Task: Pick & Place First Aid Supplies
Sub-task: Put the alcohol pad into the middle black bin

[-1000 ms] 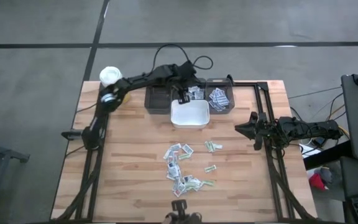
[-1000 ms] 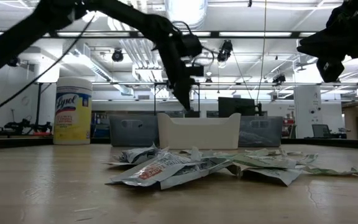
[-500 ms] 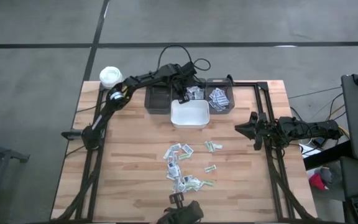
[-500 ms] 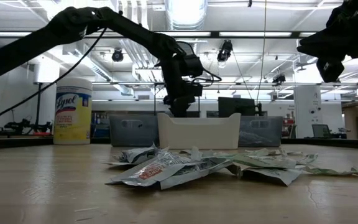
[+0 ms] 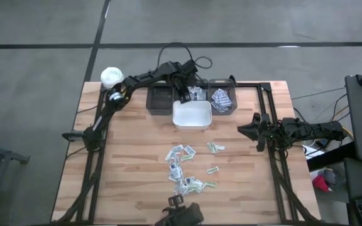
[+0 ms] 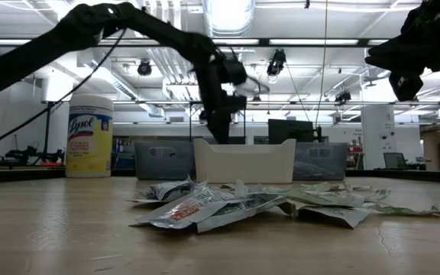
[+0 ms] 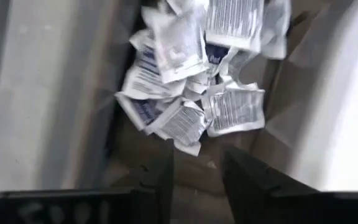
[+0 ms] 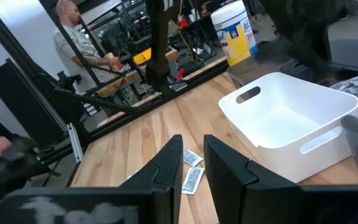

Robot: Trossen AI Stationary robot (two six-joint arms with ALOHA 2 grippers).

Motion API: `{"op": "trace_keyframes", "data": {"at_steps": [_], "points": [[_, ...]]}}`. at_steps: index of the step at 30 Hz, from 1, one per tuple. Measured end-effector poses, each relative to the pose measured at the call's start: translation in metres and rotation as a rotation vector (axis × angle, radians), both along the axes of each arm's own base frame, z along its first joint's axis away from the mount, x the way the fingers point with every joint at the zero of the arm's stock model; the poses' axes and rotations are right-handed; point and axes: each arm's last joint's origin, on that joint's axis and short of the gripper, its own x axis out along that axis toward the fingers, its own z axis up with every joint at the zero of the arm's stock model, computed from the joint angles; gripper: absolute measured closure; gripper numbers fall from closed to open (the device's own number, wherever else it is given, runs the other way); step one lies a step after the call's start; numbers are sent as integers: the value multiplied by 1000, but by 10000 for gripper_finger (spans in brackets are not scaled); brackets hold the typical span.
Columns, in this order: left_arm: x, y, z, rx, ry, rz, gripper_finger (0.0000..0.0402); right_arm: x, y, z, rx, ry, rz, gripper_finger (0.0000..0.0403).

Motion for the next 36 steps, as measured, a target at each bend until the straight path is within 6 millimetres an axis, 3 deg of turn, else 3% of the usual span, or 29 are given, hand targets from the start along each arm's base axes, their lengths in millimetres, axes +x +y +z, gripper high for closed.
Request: {"op": "trace_keyframes", "data": {"at_steps": [4,12,20,25,36], "points": [[-18,-12,51,4,-32,32,254,0,0,0,0,-1,0,339],[-56,-60,111,-155,-48,83,251,0,0,0,0,-1,-1,339],[-78,-116,137,-221,-91,99,251,0,0,0,0,-1,0,339],[-80,-149,127,-263,-44,87,251,0,0,0,0,0,0,339],[-71,-211,75,-340,141,59,251,0,0,0,0,0,0,339]]}}
